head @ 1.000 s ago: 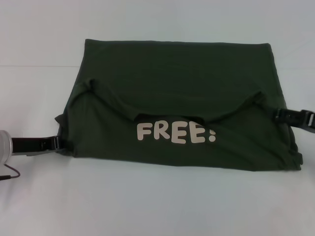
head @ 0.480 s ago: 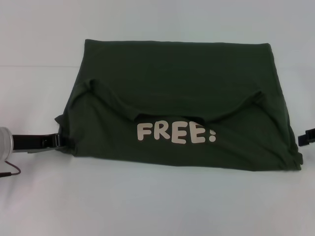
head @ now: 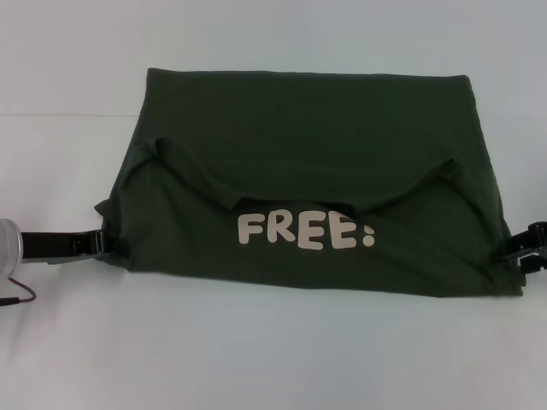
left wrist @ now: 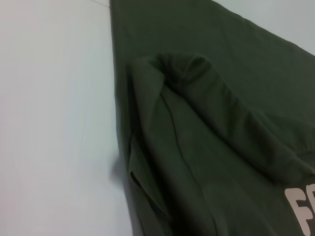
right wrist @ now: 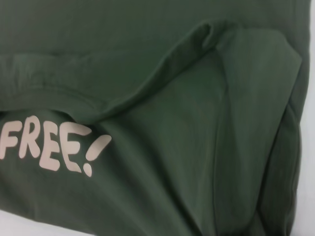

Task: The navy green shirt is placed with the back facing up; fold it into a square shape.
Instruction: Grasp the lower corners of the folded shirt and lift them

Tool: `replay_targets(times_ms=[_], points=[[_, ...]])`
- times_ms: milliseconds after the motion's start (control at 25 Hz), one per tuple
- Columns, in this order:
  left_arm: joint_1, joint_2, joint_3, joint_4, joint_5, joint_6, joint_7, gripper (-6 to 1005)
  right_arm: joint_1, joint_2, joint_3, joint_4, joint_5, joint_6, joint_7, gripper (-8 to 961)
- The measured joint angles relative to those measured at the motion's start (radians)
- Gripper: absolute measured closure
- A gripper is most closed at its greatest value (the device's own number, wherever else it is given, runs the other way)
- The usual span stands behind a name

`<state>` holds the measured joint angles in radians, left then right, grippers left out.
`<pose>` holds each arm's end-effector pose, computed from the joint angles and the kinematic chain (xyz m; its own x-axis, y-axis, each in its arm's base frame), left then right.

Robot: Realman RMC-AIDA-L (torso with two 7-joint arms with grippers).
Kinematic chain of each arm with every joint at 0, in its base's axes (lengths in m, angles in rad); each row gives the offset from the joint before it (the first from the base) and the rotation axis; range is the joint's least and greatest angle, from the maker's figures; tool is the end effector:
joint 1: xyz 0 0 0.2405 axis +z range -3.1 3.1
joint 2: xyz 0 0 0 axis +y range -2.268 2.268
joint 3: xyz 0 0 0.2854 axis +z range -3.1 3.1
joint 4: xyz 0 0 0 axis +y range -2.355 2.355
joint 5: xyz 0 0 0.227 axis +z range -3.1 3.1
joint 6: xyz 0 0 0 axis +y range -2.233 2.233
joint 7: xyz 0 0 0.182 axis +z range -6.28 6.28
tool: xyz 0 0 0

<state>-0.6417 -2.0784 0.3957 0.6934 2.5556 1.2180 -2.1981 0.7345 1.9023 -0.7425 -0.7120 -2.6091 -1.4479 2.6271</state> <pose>-0.3630 0.4165 -0.0215 0.2681 0.8450 0.4626 0.9556 -0.1723 -0.2392 0.3314 0.4314 0.0259 0.1672 -0.9661 -0.1969 -0.9447 -0.0998 -0.3124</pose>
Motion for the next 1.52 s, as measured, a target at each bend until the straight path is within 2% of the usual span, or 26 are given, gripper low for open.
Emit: replay_targets(times_ms=[200, 440, 680, 1040, 1520], points=[[-0.002, 0.0, 0.0, 0.0, 0.0, 0.0, 0.0, 964, 0.006, 0.011, -0.013, 0.002, -0.001, 0.019, -0.006, 313], [-0.005, 0.0, 0.0, -0.002, 0.0, 0.0, 0.0, 963, 0.01, 0.014, -0.068, 0.006, -0.001, 0.064, -0.008, 314], [-0.006, 0.0, 0.0, -0.004, 0.0, 0.0, 0.0, 963, 0.011, 0.018, -0.073, 0.01, -0.002, 0.079, -0.023, 343], [-0.007, -0.002, 0.0, -0.005, 0.0, 0.0, -0.001, 964, 0.015, 0.047, -0.103, 0.011, -0.002, 0.102, -0.042, 386], [-0.009, -0.002, 0.0, -0.006, -0.004, 0.008, -0.001, 964, 0.011, 0.05, -0.119, -0.002, -0.002, 0.108, -0.052, 443]])
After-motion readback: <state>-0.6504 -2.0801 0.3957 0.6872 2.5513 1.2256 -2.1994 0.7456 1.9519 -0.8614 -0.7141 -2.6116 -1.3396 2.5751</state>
